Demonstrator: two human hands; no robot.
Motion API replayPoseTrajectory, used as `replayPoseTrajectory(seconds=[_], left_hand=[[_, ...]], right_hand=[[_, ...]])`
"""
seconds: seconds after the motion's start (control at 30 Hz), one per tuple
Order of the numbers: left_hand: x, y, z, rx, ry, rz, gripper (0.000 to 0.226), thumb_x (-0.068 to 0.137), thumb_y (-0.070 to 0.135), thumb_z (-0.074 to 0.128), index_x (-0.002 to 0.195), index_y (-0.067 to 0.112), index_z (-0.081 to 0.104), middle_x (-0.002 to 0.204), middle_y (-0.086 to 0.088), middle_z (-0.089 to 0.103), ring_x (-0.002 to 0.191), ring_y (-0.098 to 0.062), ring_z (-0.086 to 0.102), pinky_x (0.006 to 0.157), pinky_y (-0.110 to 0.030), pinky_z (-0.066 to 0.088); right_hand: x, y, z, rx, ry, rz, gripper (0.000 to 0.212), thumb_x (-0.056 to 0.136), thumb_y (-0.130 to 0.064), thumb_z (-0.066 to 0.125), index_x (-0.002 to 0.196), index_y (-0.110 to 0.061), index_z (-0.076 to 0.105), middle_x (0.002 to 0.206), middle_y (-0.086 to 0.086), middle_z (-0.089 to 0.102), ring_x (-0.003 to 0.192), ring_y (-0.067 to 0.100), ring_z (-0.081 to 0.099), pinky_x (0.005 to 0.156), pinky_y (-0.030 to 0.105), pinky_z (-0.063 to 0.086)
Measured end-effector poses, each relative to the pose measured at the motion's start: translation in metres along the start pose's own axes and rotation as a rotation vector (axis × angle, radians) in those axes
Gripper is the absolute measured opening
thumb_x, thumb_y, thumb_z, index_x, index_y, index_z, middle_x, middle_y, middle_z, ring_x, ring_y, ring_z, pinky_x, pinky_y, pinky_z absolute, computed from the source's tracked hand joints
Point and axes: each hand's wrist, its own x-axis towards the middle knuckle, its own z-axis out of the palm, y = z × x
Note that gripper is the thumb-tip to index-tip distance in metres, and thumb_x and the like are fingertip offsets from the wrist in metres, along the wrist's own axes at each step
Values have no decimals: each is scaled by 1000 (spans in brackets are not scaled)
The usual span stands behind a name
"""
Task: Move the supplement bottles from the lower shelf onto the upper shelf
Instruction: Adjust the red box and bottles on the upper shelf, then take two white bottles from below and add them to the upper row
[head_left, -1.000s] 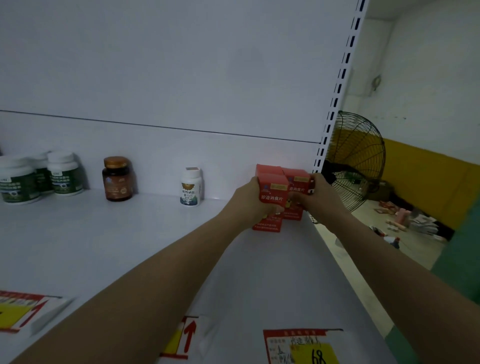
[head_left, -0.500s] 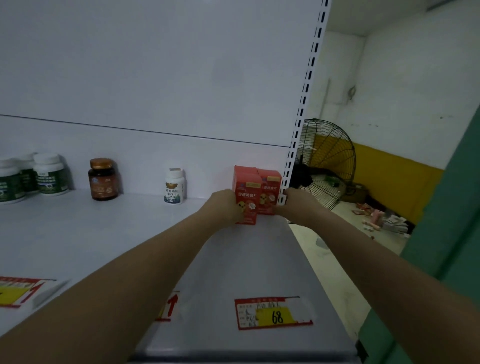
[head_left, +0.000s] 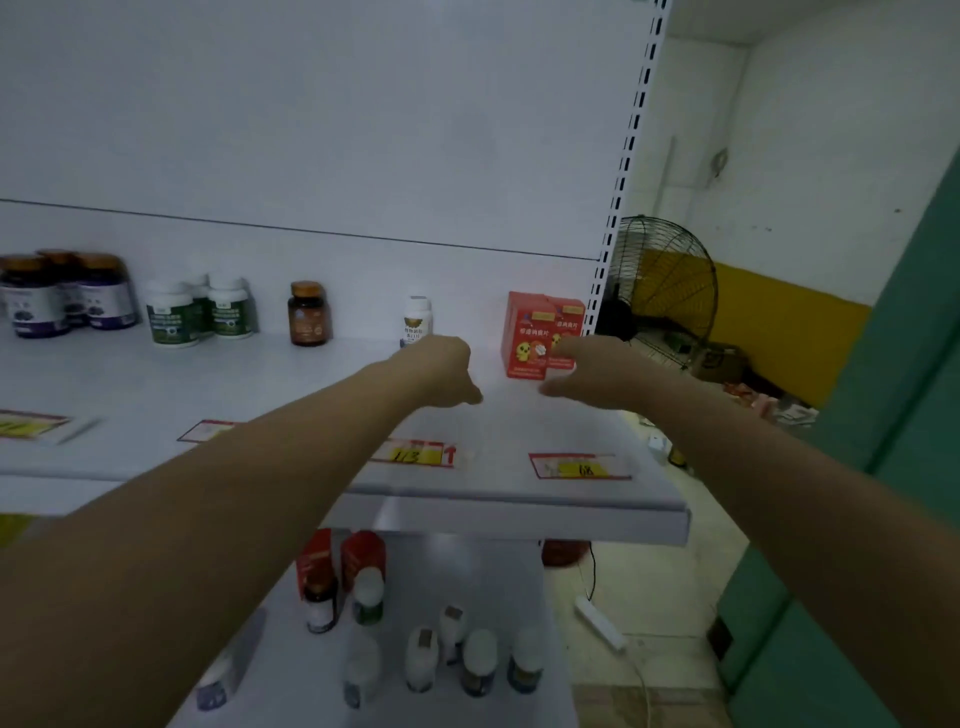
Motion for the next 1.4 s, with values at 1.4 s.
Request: replayPoseTrajectory(seconds=[1.4], left_hand=[[-79, -60, 300, -185, -391, 116, 41, 91, 19, 56, 129, 7, 48, 136, -14, 44, 117, -29, 51, 99, -33, 41]], right_hand=[[-116, 55, 299, 157, -295, 390, 61, 88, -17, 61, 142, -11, 35, 138, 17, 43, 125, 34, 46, 103, 38, 40]])
